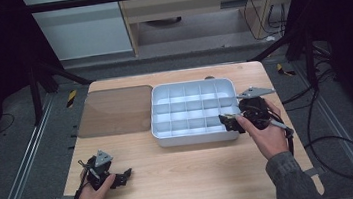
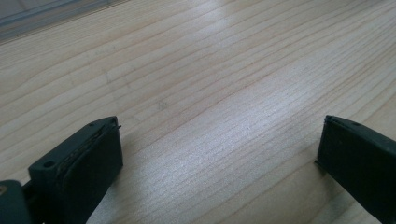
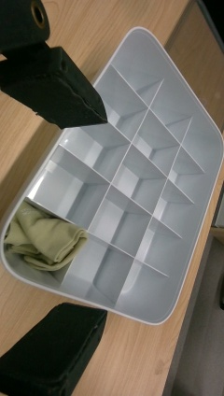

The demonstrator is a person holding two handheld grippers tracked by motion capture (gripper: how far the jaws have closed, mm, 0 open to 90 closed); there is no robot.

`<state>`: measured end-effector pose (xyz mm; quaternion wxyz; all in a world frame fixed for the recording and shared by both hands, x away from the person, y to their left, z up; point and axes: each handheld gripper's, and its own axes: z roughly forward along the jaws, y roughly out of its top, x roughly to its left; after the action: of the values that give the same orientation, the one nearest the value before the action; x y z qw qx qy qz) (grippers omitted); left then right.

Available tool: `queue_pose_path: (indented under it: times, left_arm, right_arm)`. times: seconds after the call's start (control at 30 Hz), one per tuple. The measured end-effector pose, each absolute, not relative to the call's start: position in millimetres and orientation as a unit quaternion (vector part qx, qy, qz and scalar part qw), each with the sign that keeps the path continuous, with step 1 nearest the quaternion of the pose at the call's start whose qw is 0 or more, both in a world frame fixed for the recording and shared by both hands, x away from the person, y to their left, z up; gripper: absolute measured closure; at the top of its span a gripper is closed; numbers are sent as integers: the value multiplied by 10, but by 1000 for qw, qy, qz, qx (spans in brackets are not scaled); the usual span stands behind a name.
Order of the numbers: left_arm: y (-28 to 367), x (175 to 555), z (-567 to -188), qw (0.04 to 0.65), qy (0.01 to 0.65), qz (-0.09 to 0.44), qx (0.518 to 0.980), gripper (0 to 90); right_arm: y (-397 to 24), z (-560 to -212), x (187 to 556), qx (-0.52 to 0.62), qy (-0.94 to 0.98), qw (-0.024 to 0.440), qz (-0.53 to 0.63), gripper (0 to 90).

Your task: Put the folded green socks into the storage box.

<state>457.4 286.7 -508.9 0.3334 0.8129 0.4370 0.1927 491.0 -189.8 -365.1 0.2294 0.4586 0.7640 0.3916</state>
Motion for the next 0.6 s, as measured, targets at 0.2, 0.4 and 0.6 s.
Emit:
queue_pose_path:
  times: [0.2,0.4,0.6]
  left_arm:
    - [2868,4574,-5088,333,437,193,813,0]
    - [2867,4572,-5088,333,437,193,813,0]
    - [2868,4573,-5088,333,436,193,813,0]
  right_arm:
    - [-1973,-3713,4810,461,762,237,388,118]
    - [-2072,-3930,4657,431,768,268,391,123]
    - [-2180,-4140,4573,437,768,263,386,137]
